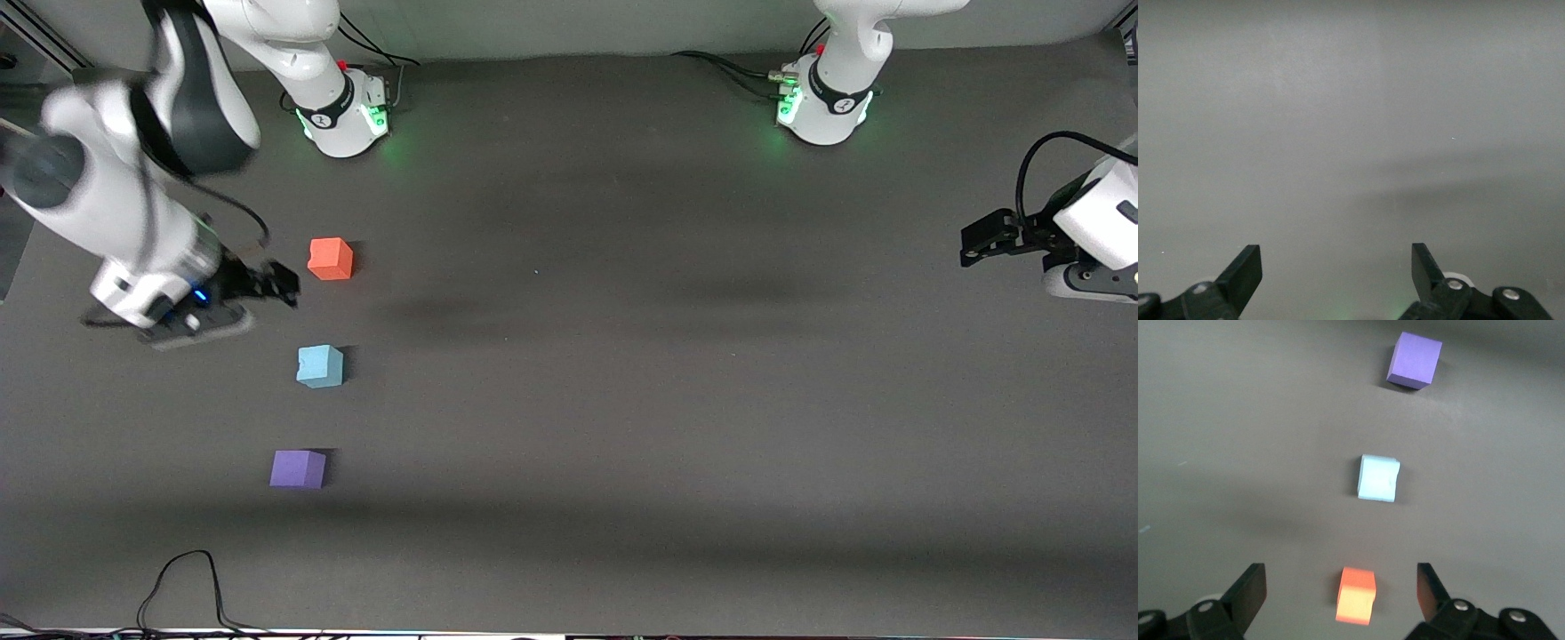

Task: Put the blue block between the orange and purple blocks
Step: 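Open the right gripper and lift it away from the blue cube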

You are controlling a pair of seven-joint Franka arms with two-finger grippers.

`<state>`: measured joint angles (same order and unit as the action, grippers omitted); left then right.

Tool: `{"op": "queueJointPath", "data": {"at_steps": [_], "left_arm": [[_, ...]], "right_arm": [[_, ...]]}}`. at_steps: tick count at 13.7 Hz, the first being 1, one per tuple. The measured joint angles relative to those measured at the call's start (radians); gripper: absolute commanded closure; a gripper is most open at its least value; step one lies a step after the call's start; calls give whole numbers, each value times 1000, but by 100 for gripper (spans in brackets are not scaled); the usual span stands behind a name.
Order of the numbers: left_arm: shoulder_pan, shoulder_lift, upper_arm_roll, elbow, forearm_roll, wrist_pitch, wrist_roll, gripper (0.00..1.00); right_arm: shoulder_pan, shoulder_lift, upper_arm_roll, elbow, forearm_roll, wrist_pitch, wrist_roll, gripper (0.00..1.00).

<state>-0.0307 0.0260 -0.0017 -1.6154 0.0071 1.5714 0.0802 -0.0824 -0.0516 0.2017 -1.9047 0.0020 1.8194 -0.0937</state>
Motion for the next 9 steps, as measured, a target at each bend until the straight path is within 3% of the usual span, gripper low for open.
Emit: {"op": "queueJointPath", "data": {"at_steps": [2, 3, 9], "left_arm": [[0, 0, 0, 0, 0, 0, 0, 0], [0, 0, 0, 0, 0, 0, 0, 0], [0, 0, 0, 0, 0, 0, 0, 0]], "right_arm": [[120, -30, -192, 122, 36, -142, -73, 0], [138, -30, -237, 162, 41, -177, -108, 0], [150, 19, -256, 184, 44, -194, -136, 0]]}}
